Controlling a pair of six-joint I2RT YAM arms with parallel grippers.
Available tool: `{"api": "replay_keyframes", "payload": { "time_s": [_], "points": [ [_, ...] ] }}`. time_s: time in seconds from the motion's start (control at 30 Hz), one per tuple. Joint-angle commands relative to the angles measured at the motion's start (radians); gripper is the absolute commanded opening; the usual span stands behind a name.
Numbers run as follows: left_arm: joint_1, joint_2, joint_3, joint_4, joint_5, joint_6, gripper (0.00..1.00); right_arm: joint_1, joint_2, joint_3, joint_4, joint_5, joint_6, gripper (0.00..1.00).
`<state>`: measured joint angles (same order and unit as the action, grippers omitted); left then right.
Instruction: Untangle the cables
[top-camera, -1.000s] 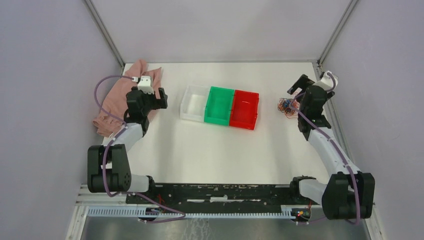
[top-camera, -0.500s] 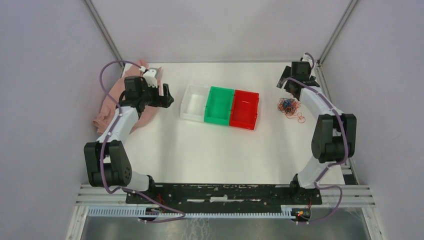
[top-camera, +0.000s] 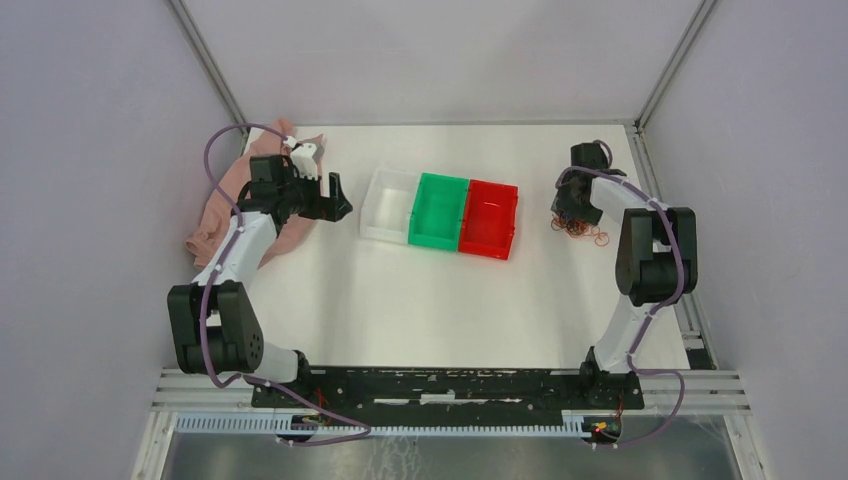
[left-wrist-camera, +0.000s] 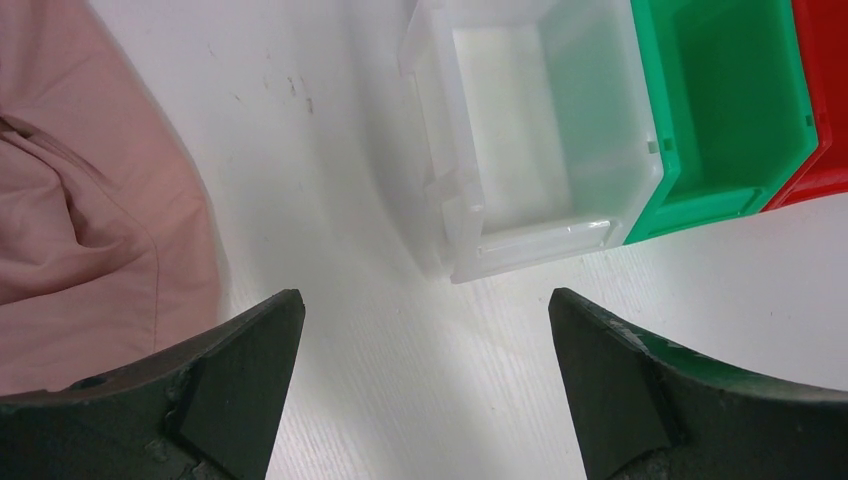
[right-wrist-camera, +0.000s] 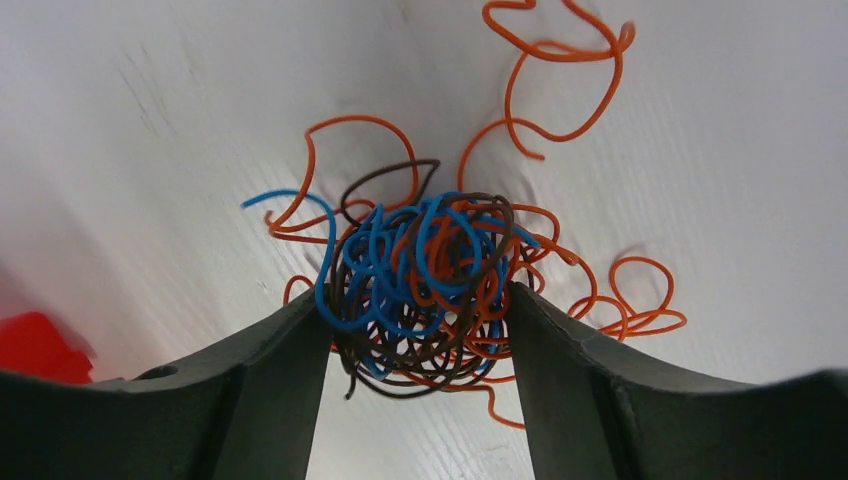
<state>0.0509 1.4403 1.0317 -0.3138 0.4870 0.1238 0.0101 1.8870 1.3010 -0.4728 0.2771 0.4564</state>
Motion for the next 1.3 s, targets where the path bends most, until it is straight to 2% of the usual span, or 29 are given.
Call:
{"api": "replay_keyframes", "payload": {
  "time_s": [0.0, 0.1, 0.27, 0.5, 0.73, 0.93, 1.17, 1.27],
  "points": [
    [0.001, 0.001, 0.039, 0.028, 0.054, 0.010, 0.99, -0.005, -0.071, -0.077, -0.036, -0.112, 0.062, 0.66],
    [0.001, -0.005, 0.030, 0.040, 0.057, 0.007, 0.99, -0.004, -0.106, -0.117, -0.042, -0.142, 0.058, 0.60],
    [0.002, -0.009, 0.020, 0.044, 0.064, 0.010, 0.99, -0.003, -0.168, -0.183, -0.045, -0.177, 0.056, 0.40],
    [0.001, -0.014, 0.012, 0.044, 0.075, 0.023, 0.99, 0.061, -0.279, -0.325, -0.049, -0.210, 0.089, 0.38],
    [0.002, -0.026, 0.019, 0.031, 0.070, 0.043, 0.99, 0.310, -0.460, -0.471, -0.101, -0.117, 0.195, 0.39],
    [0.001, -0.035, 0.021, 0.029, 0.070, 0.048, 0.99, 0.449, -0.592, -0.547, -0.102, -0.129, 0.315, 0.38],
    [0.001, -0.026, 0.017, 0.030, 0.070, 0.044, 0.99, 0.753, -0.461, -0.450, -0.049, -0.089, 0.436, 0.36],
    [0.001, -0.026, 0.016, 0.025, 0.071, 0.048, 0.99, 0.870, -0.346, -0.324, -0.042, -0.053, 0.445, 0.42]
  ]
}}
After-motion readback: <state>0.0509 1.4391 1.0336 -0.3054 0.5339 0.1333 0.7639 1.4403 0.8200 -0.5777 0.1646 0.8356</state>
